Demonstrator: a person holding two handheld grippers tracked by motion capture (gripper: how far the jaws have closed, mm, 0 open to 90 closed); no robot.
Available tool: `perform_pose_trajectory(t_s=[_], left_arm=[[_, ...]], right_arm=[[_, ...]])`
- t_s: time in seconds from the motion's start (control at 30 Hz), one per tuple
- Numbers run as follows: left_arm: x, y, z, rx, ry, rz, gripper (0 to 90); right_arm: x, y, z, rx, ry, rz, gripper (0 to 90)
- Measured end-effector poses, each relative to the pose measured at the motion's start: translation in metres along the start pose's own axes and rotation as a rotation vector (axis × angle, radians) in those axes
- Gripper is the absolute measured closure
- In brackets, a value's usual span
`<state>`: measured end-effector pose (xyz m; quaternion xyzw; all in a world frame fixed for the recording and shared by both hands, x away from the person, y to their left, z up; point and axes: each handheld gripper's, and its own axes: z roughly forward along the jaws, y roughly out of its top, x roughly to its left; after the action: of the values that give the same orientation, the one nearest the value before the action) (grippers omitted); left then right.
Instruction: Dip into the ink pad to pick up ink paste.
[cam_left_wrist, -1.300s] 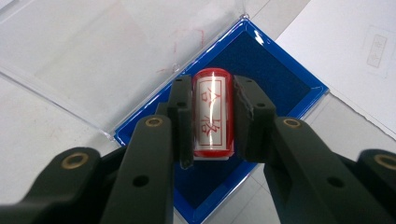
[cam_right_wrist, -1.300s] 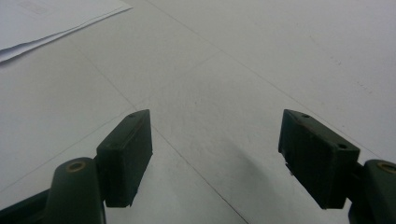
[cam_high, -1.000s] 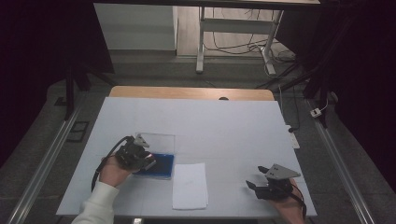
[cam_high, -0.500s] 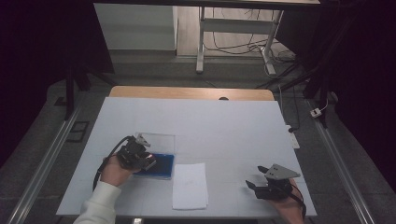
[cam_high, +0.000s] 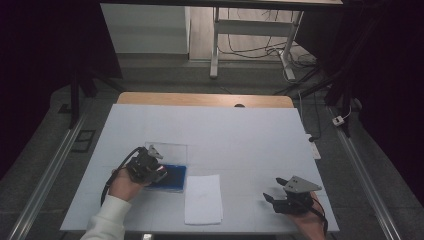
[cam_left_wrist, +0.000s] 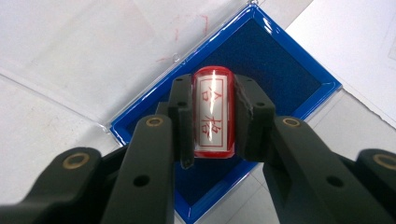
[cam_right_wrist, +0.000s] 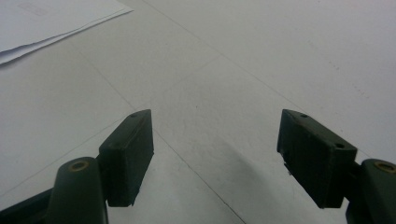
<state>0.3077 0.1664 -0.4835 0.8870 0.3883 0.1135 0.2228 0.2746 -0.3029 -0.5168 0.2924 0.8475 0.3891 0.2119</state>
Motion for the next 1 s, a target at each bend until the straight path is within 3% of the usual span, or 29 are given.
perform_pose_trajectory(t_s=[0.5,0.67,0.77,1.0], left_arm=[[0.002,0.000,-0.002,-0.009,-0.010,-0.001,70.8],[0.007,-0.002,-0.007,-0.035,-0.038,-0.007,70.5],[0.008,-0.001,-0.012,-0.072,-0.060,-0.014,70.4],[0.006,-0.001,-0.030,-0.157,-0.067,-0.010,70.3]], right_arm=[[-0.001,0.000,0.000,-0.001,0.000,0.003,26.8],[-0.001,-0.001,0.000,0.003,0.003,0.003,26.8],[-0.001,-0.001,0.001,0.004,0.002,0.002,26.8],[-0.002,-0.001,-0.001,-0.007,0.003,0.007,26.8]])
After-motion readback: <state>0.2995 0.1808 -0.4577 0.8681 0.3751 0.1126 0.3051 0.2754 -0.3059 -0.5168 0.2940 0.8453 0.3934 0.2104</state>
